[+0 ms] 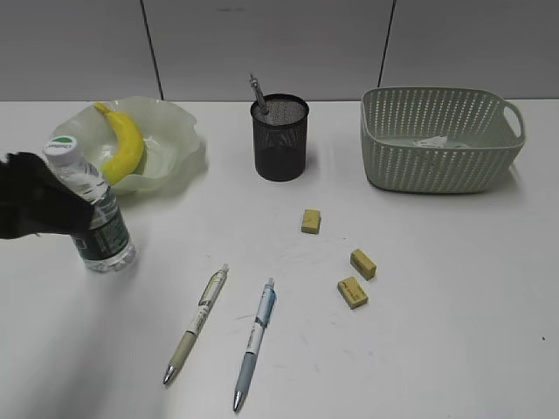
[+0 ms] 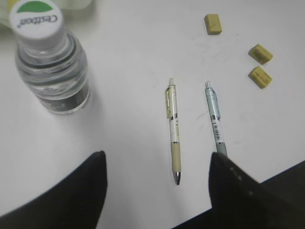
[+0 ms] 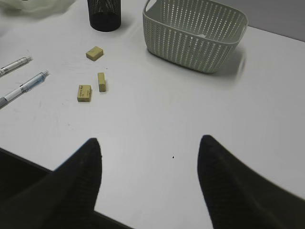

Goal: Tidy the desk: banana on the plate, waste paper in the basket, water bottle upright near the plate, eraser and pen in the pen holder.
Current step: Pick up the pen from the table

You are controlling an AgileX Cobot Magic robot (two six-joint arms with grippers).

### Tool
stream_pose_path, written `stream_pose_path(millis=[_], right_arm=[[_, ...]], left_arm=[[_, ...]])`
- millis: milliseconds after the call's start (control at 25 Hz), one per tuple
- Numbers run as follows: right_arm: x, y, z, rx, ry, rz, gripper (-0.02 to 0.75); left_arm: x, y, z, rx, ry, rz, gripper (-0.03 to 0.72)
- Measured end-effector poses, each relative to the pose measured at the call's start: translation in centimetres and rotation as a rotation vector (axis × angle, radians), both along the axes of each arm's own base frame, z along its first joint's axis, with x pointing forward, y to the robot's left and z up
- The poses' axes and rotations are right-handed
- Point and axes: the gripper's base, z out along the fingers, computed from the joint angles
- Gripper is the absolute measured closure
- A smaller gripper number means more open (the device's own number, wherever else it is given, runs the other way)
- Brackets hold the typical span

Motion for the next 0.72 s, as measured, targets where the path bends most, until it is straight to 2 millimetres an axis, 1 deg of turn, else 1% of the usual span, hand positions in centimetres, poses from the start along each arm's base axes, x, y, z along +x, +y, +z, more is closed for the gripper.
stream_pose_path(millis=[80, 200, 320, 440, 600, 720], right_arm=[[0.0, 0.0, 0.0, 0.000, 0.000, 0.000, 0.235], [0.0, 0.0, 0.0, -0.001, 0.000, 0.000, 0.235], [0.0, 0.0, 0.0, -0.001, 0.000, 0.000, 0.237], [0.0, 0.0, 0.0, -0.001, 0.000, 0.000, 0.237], [0.0, 0.0, 0.0, -0.001, 0.000, 0.000, 0.237], [0.0, 0.0, 0.0, -0.002, -0.001, 0.001, 0.237]], left_arm=[[1.3, -1.4, -1.0, 0.021, 0.043, -0.038, 0.189], [2.6, -3.9, -2.5, 0.049, 0.079, -0.106, 0.189], [3.6, -5.9, -4.1, 0.059, 0.135, -0.117, 0.189], [4.8, -7.4, -5.7, 0.079, 0.191, -0.121, 0.189], [6.6, -9.3, -7.2, 0.099, 0.252, -0.122, 0.189], [7.7, -10.9, -8.4, 0.156, 0.293, -0.134, 0.189]])
